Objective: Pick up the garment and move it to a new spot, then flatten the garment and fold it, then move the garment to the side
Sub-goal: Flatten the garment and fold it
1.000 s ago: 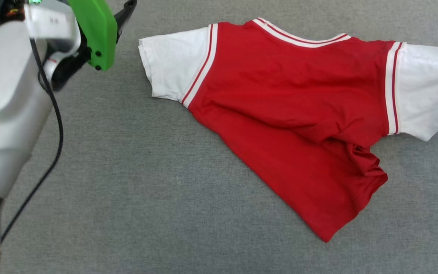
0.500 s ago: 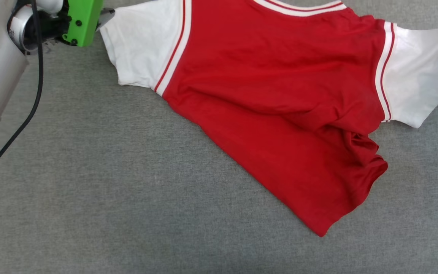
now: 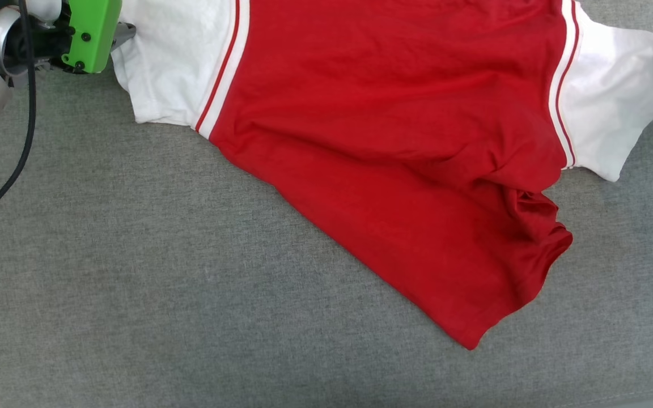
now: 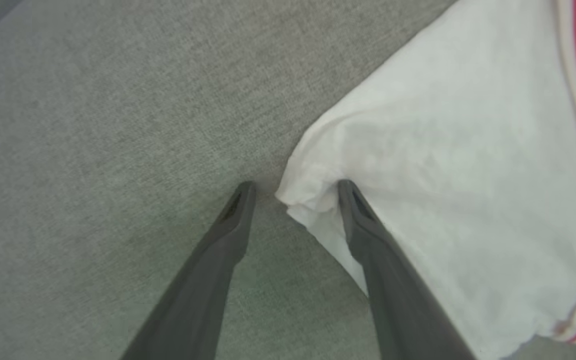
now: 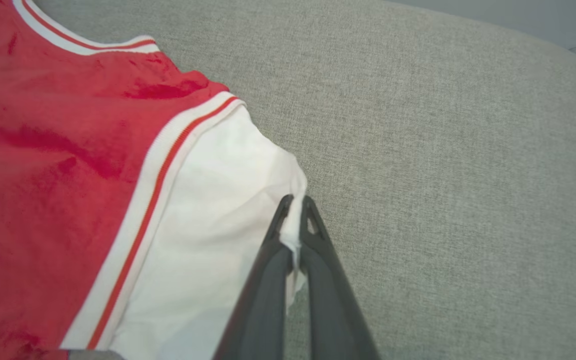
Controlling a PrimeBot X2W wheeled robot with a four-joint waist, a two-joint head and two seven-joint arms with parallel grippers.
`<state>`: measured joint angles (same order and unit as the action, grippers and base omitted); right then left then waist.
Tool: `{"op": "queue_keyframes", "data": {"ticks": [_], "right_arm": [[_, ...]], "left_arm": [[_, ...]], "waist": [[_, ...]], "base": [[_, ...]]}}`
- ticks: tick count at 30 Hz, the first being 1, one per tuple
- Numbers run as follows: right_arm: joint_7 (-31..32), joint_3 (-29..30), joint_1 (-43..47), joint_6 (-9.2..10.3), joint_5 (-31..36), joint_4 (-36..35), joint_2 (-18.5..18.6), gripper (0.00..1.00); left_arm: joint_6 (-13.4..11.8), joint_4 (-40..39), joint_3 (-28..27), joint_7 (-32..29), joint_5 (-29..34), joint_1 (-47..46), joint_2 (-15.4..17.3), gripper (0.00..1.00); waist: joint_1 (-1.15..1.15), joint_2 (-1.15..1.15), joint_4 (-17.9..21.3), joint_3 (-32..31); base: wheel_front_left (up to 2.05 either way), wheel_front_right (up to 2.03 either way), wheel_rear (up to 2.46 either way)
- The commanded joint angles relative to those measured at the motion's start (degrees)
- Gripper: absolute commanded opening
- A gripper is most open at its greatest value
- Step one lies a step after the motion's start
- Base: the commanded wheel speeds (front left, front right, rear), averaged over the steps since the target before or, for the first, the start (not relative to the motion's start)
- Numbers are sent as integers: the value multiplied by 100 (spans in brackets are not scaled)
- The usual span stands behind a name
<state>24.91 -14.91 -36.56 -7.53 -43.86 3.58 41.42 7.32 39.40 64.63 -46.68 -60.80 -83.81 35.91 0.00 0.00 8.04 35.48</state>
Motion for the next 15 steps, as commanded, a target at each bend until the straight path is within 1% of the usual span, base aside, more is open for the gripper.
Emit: {"op": "queue_keyframes", "data": {"ticks": [1,3,7,9,15], "right_arm": [[-66,-15,-122,4,8,30,-16,0],[-88,-27,-145,4,9,72,-13,0],[-157,-55,-189,4,14,152,-5,0],[-214,-48,-190,4,18,211,16,0],[-393,8,-110,4,10,300,154,0]], "left_arm": [[16,19,243,-38,-93,264,-51,0],[16,-2,352,87,-77,242,-36,0],[16,-71,473,559,-40,170,-37,0],[16,-241,615,893,173,111,1,0],[16,-643,736,1975,277,13,103,0]], "waist": [[0,0,-10,-4],[0,0,-43,-40],[0,0,-139,-241],[0,0,-220,-410],[0,0,-499,-999]], "base": [[0,0,0],[0,0,0],[0,0,0],[0,0,0],[0,0,0]]}}
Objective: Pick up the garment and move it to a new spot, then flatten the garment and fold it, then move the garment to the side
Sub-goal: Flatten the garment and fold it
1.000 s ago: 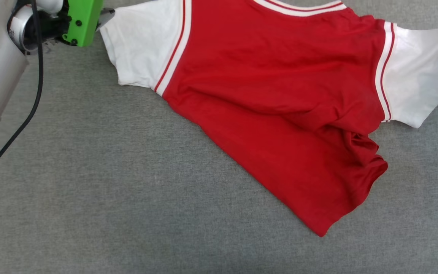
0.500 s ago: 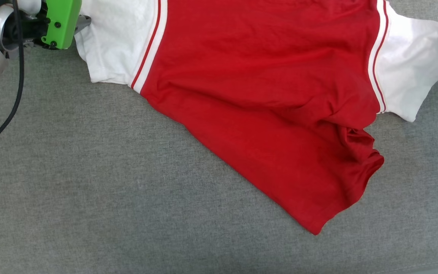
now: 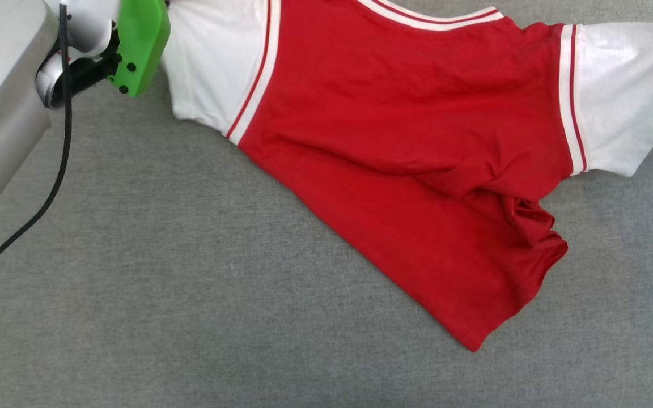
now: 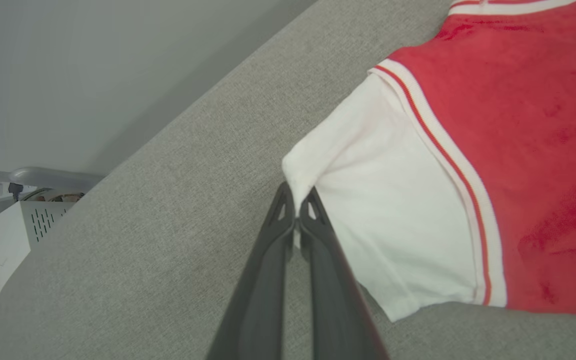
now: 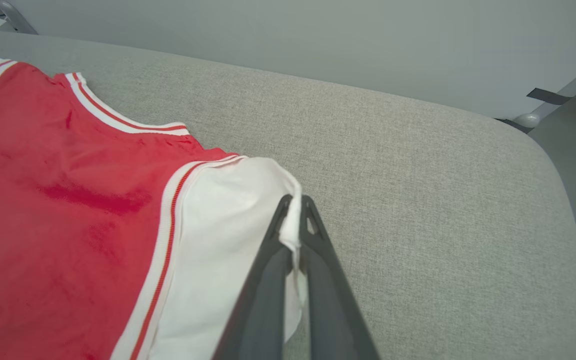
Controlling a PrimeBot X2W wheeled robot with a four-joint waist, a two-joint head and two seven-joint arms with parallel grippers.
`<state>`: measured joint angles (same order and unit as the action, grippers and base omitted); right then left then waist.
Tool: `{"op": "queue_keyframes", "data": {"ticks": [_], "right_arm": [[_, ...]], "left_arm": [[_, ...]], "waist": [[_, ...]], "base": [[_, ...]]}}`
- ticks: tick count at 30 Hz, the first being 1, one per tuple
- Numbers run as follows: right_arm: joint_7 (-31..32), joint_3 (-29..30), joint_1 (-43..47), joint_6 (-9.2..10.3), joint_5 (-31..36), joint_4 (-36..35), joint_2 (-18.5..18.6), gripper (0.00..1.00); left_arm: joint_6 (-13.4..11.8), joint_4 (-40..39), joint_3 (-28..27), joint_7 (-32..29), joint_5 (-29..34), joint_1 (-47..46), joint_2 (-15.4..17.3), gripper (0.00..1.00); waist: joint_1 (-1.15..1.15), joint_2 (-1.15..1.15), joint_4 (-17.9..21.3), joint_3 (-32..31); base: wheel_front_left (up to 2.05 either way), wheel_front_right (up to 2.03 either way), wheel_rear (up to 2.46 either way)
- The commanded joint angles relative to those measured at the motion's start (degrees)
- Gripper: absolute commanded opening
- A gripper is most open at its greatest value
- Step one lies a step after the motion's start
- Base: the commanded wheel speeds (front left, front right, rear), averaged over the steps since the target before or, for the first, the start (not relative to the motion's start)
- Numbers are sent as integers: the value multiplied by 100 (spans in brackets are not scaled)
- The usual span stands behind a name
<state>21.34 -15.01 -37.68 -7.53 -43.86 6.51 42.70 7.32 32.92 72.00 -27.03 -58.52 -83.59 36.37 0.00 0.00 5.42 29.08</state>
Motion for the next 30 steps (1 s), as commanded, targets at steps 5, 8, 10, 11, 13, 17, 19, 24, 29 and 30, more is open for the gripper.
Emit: {"op": "queue_keyframes", "data": {"ticks": [5,8,10,11,13,17,19,24,29,30], "right_arm": [[-200,108,7,4,45,-4,118,0],[-373,181,-8,4,124,-54,212,0],[-461,214,-36,4,195,-74,272,0],[-526,245,-71,4,232,-89,296,0],[-629,284,-167,4,329,-118,333,0],[-757,248,-452,4,505,-127,340,0],[-800,214,-640,4,587,-98,328,0],[-880,69,-1161,4,752,53,259,0],[-863,-155,-1854,4,822,449,137,0],[-845,-262,-2043,4,868,547,115,0]], "left_arm": [[16,-281,25,1041,180,-57,221,0],[16,-395,2,1553,232,-61,294,0],[16,-437,-28,1771,242,-63,313,0],[16,-458,-52,1885,234,-65,320,0],[15,-468,-122,2108,268,-108,344,0],[-21,-496,-257,2390,288,-212,331,0],[-72,-513,-291,2473,351,-292,315,0],[-106,-507,-307,2531,478,-476,233,0],[-158,-325,-414,2601,501,-767,12,0],[-167,-231,-447,2605,502,-860,-41,0]], "waist": [[0,0,-401,-818],[0,0,-512,-1037],[0,0,-566,-1145],[0,0,-595,-1213],[0,0,-631,-1342],[0,0,-677,-1580],[0,0,-691,-1683],[0,0,-701,-1802],[0,0,-716,-1660],[0,0,-711,-1592]], "base": [[0,0,0],[0,0,0],[0,0,0],[0,0,0],[0,0,0],[0,0,0],[0,0,0],[0,0,0],[0,0,0],[0,0,0]]}}
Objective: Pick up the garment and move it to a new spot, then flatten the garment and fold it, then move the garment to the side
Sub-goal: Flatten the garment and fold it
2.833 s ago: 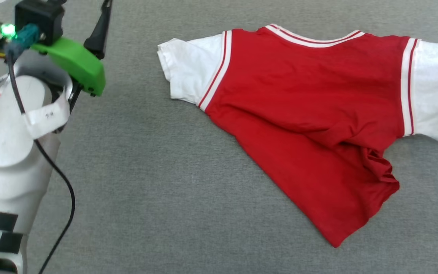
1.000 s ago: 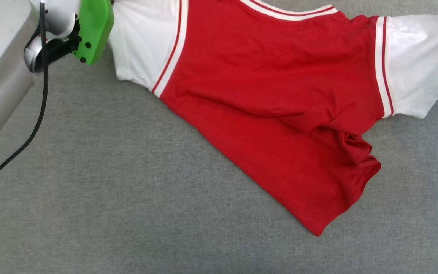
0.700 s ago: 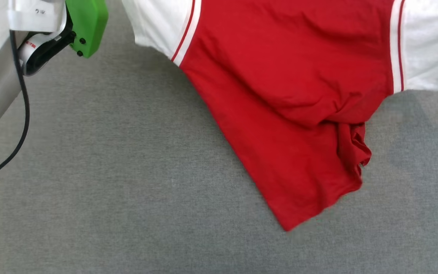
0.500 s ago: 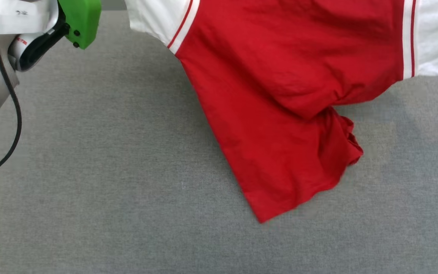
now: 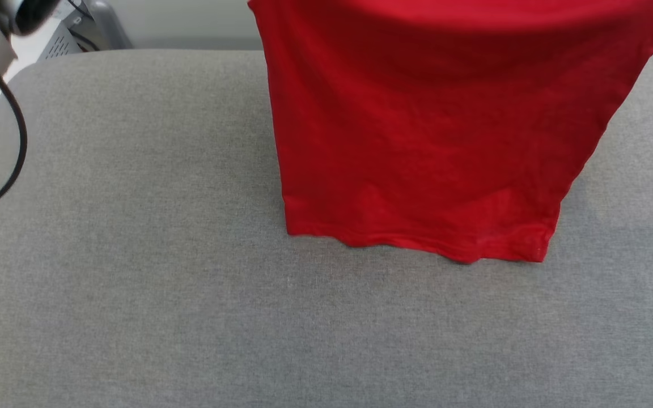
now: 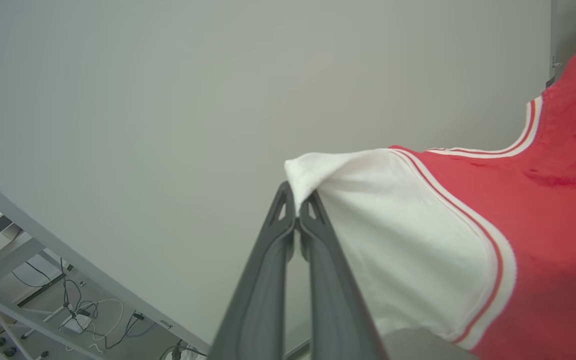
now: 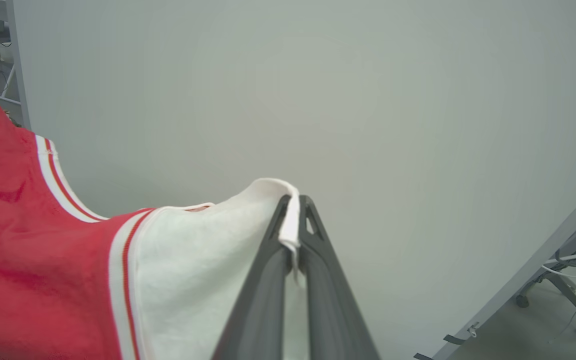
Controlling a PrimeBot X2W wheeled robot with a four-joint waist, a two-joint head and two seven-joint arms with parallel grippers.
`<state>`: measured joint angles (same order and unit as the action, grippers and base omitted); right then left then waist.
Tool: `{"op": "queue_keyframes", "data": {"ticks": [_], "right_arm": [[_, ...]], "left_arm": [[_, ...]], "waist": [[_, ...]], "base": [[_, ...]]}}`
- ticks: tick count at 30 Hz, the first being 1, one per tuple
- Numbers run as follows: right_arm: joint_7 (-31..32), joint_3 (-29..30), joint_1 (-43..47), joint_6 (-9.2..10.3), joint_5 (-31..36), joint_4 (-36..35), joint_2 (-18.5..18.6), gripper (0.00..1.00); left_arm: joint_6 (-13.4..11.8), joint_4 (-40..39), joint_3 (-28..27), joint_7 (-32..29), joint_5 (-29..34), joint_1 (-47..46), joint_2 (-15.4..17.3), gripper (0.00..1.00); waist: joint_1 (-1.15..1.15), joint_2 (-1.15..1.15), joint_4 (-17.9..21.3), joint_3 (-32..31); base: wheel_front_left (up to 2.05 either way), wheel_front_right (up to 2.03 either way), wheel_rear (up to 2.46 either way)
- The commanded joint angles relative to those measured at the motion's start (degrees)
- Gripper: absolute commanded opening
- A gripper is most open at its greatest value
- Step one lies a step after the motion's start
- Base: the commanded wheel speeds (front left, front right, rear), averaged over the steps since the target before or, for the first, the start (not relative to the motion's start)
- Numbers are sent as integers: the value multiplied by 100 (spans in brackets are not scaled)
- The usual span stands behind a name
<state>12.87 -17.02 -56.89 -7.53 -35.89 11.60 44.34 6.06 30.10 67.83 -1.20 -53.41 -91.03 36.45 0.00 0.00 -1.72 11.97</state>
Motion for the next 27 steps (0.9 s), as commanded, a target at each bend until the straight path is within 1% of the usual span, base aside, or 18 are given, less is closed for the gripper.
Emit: {"op": "queue_keyframes", "data": {"ticks": [1,4,10,13,16,18,20,25,27], "right_arm": [[37,-173,-277,4,100,117,-64,0],[35,-443,-929,4,165,463,-160,0],[-164,-771,-2360,4,384,1352,-457,0],[-359,-918,-3031,4,541,1759,-634,0],[-582,-1060,-3690,4,695,2187,-763,0],[-759,-1083,-4086,4,769,2472,-851,0],[-891,-1173,-4394,4,841,2741,-945,0],[-1102,-1374,-4897,4,837,3281,-1175,0],[-1153,-1446,-5029,4,791,3465,-1255,0]], "left_arm": [[-40,135,-56,15,-19,-191,-94,0],[-22,429,-151,15,-25,-523,-250,0],[-3,1031,-359,264,81,-1277,-497,0],[-82,1213,-474,431,150,-1615,-566,0],[-224,1280,-570,633,243,-1909,-638,0],[-325,1277,-636,761,297,-2076,-646,0],[-365,1261,-689,792,306,-2211,-622,0],[-415,1192,-887,762,142,-2378,-502,0],[-391,1199,-910,703,85,-2365,-433,0]], "waist": [[0,0,8,181],[0,0,44,439],[0,0,150,1010],[0,0,228,1272],[0,0,243,1455],[0,0,258,1549],[0,0,285,1624],[0,0,342,1775],[0,0,351,1874]], "base": [[0,0,0],[0,0,0],[0,0,0],[0,0,0],[0,0,0],[0,0,0],[0,0,0],[0,0,0],[0,0,0]]}}
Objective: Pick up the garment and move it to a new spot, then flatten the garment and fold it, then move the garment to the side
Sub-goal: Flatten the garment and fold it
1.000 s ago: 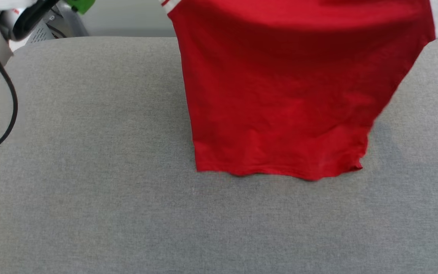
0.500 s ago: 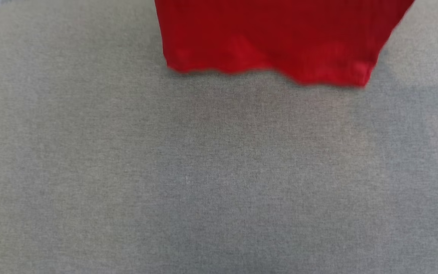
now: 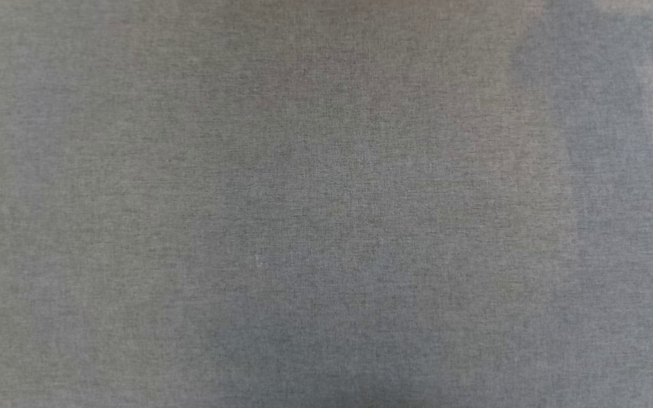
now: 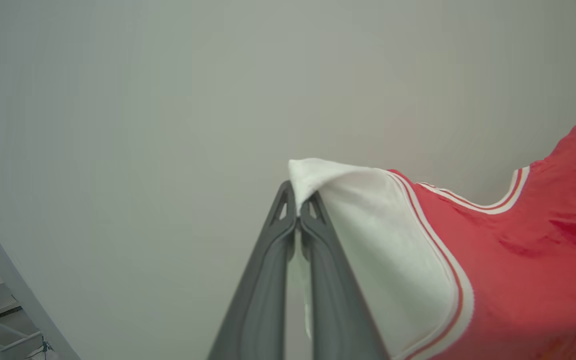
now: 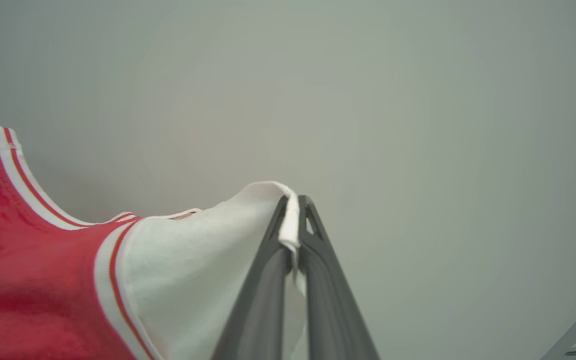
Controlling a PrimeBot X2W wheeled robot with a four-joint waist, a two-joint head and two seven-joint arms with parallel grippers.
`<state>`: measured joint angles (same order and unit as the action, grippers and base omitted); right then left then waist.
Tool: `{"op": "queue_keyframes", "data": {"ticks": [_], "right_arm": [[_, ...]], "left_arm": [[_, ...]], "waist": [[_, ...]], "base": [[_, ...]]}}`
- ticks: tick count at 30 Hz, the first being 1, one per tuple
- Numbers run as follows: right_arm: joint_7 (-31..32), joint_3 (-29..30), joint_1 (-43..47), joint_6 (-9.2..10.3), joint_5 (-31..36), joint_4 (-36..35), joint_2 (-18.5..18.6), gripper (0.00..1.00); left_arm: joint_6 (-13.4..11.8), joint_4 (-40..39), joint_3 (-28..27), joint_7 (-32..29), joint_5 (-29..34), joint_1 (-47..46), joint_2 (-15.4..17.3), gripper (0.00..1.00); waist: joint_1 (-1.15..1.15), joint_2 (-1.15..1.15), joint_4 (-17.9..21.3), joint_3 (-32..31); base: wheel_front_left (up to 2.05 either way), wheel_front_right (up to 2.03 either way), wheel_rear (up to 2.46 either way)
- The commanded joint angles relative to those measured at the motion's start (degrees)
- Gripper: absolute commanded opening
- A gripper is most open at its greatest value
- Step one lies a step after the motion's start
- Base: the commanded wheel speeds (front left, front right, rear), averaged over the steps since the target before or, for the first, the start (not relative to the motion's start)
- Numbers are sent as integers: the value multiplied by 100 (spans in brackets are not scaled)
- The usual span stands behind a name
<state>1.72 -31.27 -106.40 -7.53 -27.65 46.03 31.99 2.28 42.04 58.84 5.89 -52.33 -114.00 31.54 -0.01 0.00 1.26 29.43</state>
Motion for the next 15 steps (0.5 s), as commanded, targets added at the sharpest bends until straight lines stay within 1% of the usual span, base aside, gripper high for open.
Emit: {"op": "queue_keyframes", "data": {"ticks": [1,8,12,15], "right_arm": [[-64,-80,-110,4,-50,118,-63,0],[-359,-350,-30,4,-242,612,-289,0],[-563,-614,218,4,-328,810,-417,0],[-732,-781,454,4,-464,927,-535,0]], "left_arm": [[-10,10,-9,4,-22,-47,96,0],[32,140,-10,107,-186,346,139,0],[88,220,-21,246,-318,659,105,0],[173,243,-58,408,-443,925,146,0]], "waist": [[1,0,60,182],[1,0,86,480],[1,0,82,542],[1,0,93,537]], "base": [[0,0,0],[0,0,0],[0,0,0],[0,0,0]]}}
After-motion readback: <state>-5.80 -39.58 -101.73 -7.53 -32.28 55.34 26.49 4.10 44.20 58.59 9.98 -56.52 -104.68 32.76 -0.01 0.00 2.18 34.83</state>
